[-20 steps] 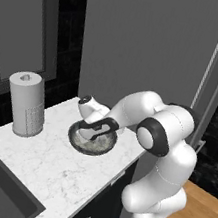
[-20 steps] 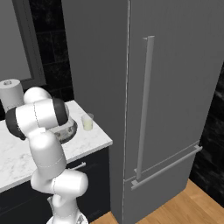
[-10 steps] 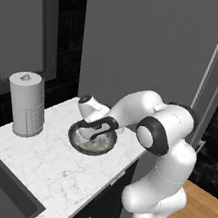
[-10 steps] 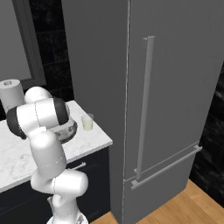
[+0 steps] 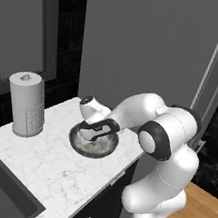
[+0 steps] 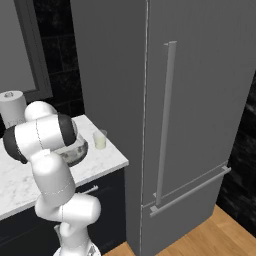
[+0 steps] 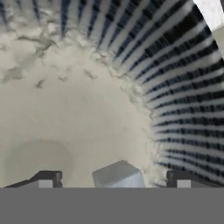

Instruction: Grab a lemon wedge from the fridge and one ice cube from the ice bowl, and put them in the glass of lemonade.

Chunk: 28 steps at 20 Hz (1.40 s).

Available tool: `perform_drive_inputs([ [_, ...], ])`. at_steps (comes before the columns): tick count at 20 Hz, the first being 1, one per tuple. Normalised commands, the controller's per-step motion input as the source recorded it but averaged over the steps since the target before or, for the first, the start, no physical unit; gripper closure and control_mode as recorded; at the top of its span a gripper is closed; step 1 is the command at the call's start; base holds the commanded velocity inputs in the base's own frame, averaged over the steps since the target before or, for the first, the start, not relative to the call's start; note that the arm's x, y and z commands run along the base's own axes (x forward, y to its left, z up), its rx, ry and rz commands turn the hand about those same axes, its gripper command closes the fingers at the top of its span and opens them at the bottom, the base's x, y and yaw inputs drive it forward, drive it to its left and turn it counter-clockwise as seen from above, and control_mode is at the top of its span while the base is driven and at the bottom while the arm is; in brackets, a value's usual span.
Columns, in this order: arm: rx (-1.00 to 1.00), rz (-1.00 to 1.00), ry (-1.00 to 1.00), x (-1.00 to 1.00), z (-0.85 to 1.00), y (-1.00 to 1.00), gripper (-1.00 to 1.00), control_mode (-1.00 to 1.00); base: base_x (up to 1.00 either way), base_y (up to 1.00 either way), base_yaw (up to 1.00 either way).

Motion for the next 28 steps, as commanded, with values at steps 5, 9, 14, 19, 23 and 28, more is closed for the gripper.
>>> perform_drive_inputs([
  [5,0.00,0.00,0.00,-0.25,-0.03,-0.05,-1.00,-1.00,0.00,0.00,0.00],
  [9,0.00,0.00,0.00,-0.08,0.18,0.00,-1.00,-1.00,0.00,0.00,0.00],
  [14,0.00,0.00,0.00,-0.13,0.02,-0.04,-1.00,-1.00,0.00,0.00,0.00],
  [19,0.00,0.00,0.00,-0.02,-0.12,-0.10,-1.00,-1.00,0.00,0.00,0.00],
  [23,0.00,0.00,0.00,0.04,-0.27,-0.07,-1.00,-1.00,0.00,0.00,0.00],
  [28,0.00,0.01,0.00,0.14,-0.24,0.00,-1.00,-1.00,0.00,0.00,0.00],
])
